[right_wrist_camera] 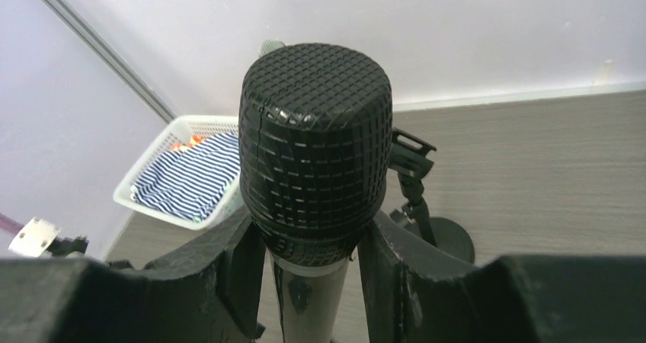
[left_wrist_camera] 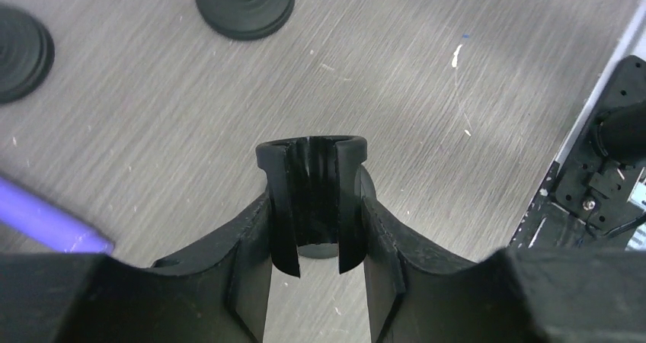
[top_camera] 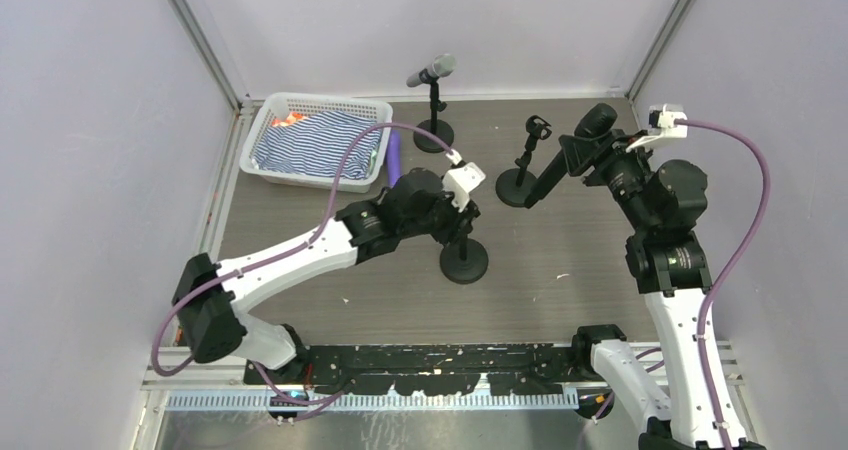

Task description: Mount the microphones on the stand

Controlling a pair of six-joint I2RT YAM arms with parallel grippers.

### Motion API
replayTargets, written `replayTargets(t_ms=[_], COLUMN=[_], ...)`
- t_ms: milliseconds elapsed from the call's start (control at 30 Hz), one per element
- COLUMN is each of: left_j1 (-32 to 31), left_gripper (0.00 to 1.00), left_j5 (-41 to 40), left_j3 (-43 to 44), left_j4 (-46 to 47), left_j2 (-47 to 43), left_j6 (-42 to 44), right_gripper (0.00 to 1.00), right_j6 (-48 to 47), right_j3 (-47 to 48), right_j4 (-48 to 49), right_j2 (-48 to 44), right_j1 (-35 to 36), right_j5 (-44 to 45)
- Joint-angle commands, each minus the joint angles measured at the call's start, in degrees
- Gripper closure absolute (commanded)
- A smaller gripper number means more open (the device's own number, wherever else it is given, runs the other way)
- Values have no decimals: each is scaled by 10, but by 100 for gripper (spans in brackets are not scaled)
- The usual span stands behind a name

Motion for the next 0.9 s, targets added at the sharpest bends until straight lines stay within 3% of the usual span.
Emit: replayTargets(t_ms=[0,233,500,700,867], left_j1=[6,6,18,49,68], left_gripper=[96,100,100,100,100], left_j5=[74,81,127,200,253], left_j3=[-103,-224,-280,-281,-273], left_j4=[227,404,616,696,697], left_j2=[-67,-95,-37,5,15], left_j6=[77,122,94,59,33], right_gripper=[99,99,99,99,99], right_j6=[28,76,120,133,138], right_j3=[-24,-64,-106,-122,-136], right_j4=[101,169,213,222,251], right_j2=[-18,-31,-52,-70,-74], right_j1=[2,1,2,2,2], right_j5=[-18,-30,-38,-53,-70])
